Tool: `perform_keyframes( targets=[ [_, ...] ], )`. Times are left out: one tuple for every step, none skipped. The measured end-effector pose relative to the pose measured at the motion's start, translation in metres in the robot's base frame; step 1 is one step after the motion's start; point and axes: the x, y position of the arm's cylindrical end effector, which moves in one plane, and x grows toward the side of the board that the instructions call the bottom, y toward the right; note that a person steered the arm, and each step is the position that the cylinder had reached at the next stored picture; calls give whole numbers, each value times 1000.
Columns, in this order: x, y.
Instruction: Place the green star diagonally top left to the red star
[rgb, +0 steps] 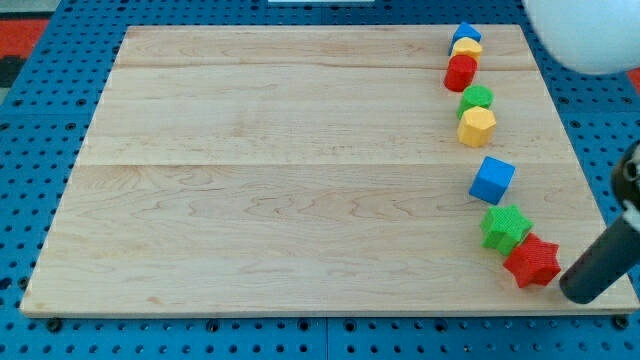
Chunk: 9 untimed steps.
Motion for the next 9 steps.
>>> perform_keyframes(
  targets=[
    [-13, 1],
    [-29, -32],
    [-40, -64],
    [-71, -101],
    [-83, -118],
    [-107, -102],
    [-117, -115],
    [-134, -139],
    [-155, -112]
  ],
)
